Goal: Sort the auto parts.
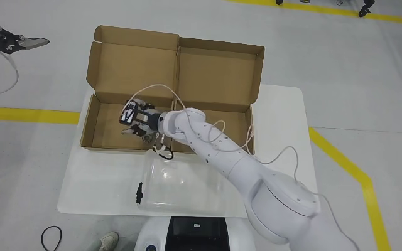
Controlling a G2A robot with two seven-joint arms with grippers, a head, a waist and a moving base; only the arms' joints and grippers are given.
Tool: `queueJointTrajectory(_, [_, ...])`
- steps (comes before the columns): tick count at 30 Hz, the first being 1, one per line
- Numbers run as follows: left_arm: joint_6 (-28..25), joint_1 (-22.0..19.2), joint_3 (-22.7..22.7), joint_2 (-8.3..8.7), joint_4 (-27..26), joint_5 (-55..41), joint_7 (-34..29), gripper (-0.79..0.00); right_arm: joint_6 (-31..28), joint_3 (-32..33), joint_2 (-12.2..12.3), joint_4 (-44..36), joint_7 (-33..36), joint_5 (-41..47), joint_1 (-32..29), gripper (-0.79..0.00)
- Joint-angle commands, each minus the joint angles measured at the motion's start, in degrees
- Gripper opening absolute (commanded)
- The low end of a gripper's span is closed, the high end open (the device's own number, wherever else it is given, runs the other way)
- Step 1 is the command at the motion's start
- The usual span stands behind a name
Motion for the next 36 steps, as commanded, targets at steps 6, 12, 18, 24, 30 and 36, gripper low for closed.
queueJointTrajectory(6, [0.00,0.00,0.00,0.00,0.00,0.00,0.00,0.000,0.51,3.18,3.86,-6.58,-3.43,-2.46,-4.28,0.000])
queueJointTrajectory(12, [0.00,0.00,0.00,0.00,0.00,0.00,0.00,0.000,0.95,7.32,8.19,-17.47,-1.47,-6.04,-9.52,0.000])
queueJointTrajectory(18, [0.00,0.00,0.00,0.00,0.00,0.00,0.00,0.000,0.99,13.86,13.41,-33.56,5.40,-10.98,-18.66,0.000])
queueJointTrajectory(24, [0.00,0.00,0.00,0.00,0.00,0.00,0.00,0.000,0.66,22.65,18.40,-52.17,12.79,-16.71,-31.82,0.000])
queueJointTrajectory(30, [0.00,0.00,0.00,0.00,0.00,0.00,0.00,0.000,-1.69,30.54,21.97,-66.13,14.07,-21.43,-44.19,0.000])
queueJointTrajectory(36, [0.00,0.00,0.00,0.00,0.00,0.00,0.00,0.000,-2.31,36.03,24.31,-75.63,12.46,-25.67,-53.99,0.000])
